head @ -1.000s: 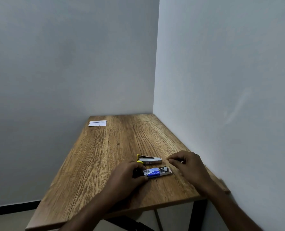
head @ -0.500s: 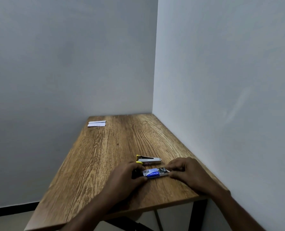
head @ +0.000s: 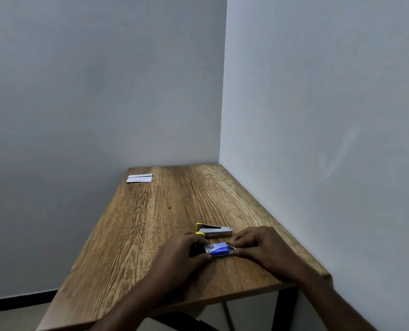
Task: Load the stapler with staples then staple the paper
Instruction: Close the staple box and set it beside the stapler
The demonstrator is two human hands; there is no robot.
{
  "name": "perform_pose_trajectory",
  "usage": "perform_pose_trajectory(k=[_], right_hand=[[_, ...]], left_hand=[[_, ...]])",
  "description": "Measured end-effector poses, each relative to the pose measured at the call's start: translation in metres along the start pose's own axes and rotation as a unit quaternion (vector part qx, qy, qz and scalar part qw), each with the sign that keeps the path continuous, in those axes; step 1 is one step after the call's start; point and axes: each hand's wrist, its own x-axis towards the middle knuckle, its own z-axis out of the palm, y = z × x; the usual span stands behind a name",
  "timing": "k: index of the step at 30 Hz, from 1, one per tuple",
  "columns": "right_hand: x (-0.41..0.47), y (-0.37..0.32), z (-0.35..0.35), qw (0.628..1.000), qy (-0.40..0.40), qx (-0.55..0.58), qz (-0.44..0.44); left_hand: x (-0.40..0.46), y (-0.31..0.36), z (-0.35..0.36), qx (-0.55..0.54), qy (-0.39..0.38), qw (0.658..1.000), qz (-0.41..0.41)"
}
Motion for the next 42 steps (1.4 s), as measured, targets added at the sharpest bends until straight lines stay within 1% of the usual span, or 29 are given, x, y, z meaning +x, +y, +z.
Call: perform_pose_trajectory(k=[8,13,18,27,36,39,42], right_hand=[[0.0037,-0.0028,0.0041,1.000,0.003,-0.014,-0.012],[0.0080,-0.0064,0.0003,0.997,-0.029,-0.065,-0.032],[0.0059,-0.0042,-0.0023,0.994,-0.038,-0.083,-0.055],[0.0047,-0.0064,-0.0006,0.999,-0.017,-0.031,-0.023],[0.0101,-0.0060,0.0044,0.999,-0.016,-0.038,0.035],[0.0097,-0.0071,0.0033,0.998,-0.021,-0.041,0.032],[0.0051,-0.0069,-0.0011,0.999,-0.023,-0.021,0.017]], left_hand=[[-0.0001,0.0007,-0.0008,0.002,0.000,1.000,0.005],[-0.0003,0.0010,-0.0011,0.003,0.001,1.000,0.003],[-0.0016,0.0016,-0.0016,0.001,0.007,1.000,0.005],[-0.0018,0.0009,-0.0018,-0.010,0.007,1.000,-0.002],[-0.0019,0.0006,-0.0016,0.000,0.004,1.000,0.000],[-0.0027,0.0006,-0.0014,-0.003,0.006,1.000,0.000],[-0.0035,0.0011,-0.0012,-0.007,0.009,1.000,0.005]])
